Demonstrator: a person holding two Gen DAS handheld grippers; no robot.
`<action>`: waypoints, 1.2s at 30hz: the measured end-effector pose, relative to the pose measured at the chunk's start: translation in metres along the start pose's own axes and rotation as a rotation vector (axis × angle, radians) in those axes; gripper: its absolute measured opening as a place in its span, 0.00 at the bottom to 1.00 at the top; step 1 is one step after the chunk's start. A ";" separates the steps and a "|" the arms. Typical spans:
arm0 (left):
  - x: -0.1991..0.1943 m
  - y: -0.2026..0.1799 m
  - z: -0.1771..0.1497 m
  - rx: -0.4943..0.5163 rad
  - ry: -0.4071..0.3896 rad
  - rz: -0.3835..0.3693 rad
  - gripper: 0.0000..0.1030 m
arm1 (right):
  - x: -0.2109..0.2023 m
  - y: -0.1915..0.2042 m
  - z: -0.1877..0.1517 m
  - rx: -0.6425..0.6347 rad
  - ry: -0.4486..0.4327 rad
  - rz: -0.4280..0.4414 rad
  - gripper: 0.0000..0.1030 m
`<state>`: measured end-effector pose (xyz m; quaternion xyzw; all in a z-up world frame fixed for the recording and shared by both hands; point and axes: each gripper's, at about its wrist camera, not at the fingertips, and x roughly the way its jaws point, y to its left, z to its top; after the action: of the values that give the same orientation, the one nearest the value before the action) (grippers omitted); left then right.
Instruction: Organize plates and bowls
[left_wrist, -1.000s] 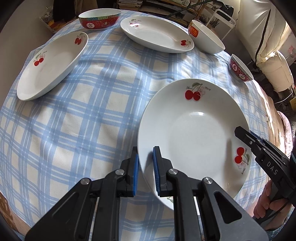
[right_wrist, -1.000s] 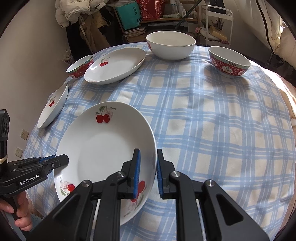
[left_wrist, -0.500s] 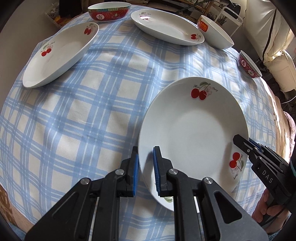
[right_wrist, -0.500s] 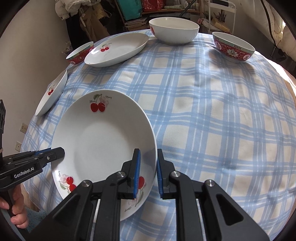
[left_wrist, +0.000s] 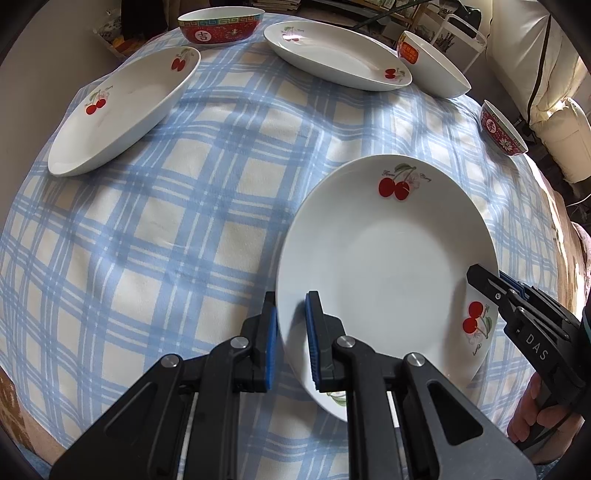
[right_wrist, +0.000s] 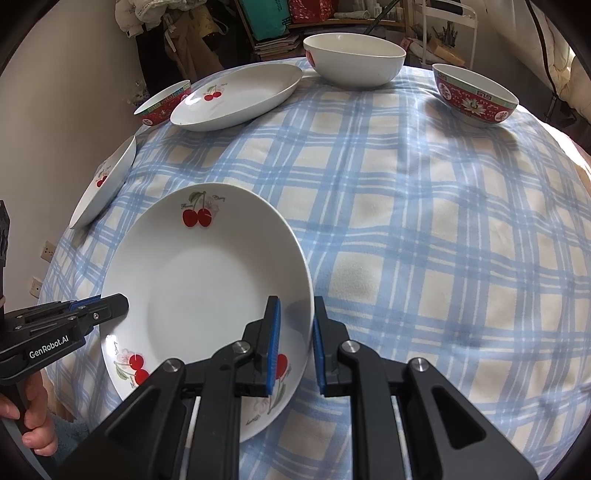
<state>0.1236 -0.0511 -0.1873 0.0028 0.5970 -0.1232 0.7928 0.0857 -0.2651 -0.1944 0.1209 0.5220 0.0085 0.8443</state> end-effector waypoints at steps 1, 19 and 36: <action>0.000 0.000 0.000 -0.001 0.000 -0.001 0.14 | 0.000 0.000 0.000 0.000 0.001 0.000 0.17; -0.026 0.015 0.013 -0.039 -0.023 0.026 0.18 | -0.012 -0.002 0.009 0.021 -0.041 -0.047 0.17; -0.056 0.132 0.086 -0.111 -0.095 0.207 0.73 | -0.008 0.104 0.105 -0.097 -0.160 0.044 0.81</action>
<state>0.2169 0.0749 -0.1282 0.0145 0.5610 -0.0076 0.8277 0.1869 -0.1853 -0.1202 0.0917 0.4492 0.0427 0.8877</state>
